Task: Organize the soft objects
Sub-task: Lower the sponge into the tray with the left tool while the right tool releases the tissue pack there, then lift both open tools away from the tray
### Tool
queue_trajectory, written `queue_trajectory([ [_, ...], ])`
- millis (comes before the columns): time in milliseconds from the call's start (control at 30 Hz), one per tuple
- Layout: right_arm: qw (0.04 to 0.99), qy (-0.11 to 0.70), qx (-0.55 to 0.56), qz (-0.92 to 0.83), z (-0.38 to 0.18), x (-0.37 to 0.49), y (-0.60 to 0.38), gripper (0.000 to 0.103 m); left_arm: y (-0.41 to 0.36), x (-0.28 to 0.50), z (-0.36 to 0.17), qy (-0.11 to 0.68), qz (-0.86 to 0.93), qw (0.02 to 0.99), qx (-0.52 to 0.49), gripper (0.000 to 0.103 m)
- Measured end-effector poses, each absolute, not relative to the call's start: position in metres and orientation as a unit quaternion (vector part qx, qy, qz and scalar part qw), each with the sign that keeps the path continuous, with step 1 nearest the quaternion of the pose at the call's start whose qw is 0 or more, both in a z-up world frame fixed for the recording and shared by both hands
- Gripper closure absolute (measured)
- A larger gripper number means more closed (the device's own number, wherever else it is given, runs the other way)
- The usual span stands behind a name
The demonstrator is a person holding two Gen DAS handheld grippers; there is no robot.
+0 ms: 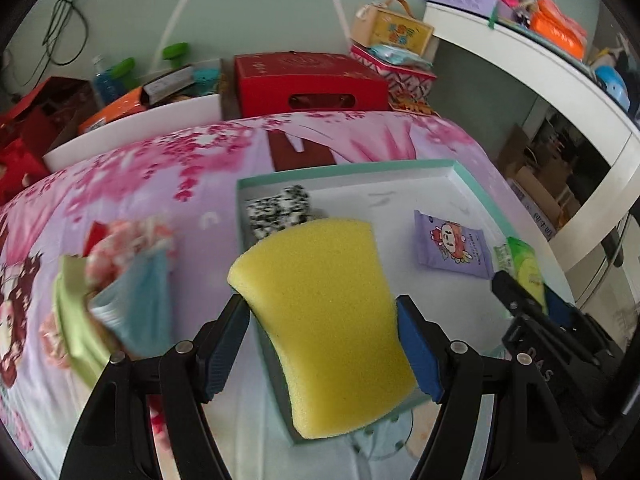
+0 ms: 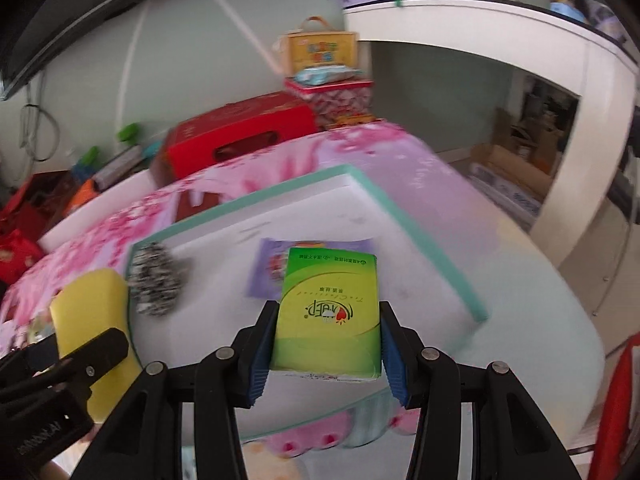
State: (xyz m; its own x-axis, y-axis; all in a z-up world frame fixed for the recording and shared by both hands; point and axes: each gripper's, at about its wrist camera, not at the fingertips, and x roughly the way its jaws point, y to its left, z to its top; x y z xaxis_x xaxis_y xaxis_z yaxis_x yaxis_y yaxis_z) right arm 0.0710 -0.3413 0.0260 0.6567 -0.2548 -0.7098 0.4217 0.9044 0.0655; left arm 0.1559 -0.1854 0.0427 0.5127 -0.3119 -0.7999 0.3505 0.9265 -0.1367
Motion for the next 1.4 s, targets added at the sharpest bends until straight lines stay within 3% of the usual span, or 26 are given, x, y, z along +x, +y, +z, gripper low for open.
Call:
queue_trajectory([
  [300,0.893,0.372,0.142,-0.211,0.011,0.073,-0.365,0.052,-0.198,0.158,0.022,0.461,-0.201,0.864,0.023,0.024],
  [367,0.893,0.372,0.145,-0.208,0.010,0.073,-0.366,0.049,-0.196,0.158,0.020,0.460,-0.198,0.865,0.024,0.019],
  [433,0.893,0.371,0.145,-0.210,0.009,0.072,-0.366,0.036,-0.192,0.158,0.020,0.457,-0.191,0.868,0.020,0.014],
  [567,0.896,0.365,0.139,-0.211,0.012,0.071,-0.362,0.030,-0.183,0.159,0.021,0.459,-0.185,0.869,0.006,0.014],
  [667,0.897,0.366,0.131,-0.212,0.012,0.072,-0.360,0.016,-0.177,0.158,0.023,0.455,-0.176,0.873,-0.001,0.011],
  [767,0.896,0.369,0.116,-0.220,0.011,0.073,-0.358,0.000,-0.172,0.157,0.025,0.447,-0.167,0.879,-0.007,0.001],
  [1400,0.894,0.375,0.120,-0.214,0.013,0.069,-0.359,0.000,-0.131,0.153,0.042,0.418,-0.130,0.898,-0.045,0.001],
])
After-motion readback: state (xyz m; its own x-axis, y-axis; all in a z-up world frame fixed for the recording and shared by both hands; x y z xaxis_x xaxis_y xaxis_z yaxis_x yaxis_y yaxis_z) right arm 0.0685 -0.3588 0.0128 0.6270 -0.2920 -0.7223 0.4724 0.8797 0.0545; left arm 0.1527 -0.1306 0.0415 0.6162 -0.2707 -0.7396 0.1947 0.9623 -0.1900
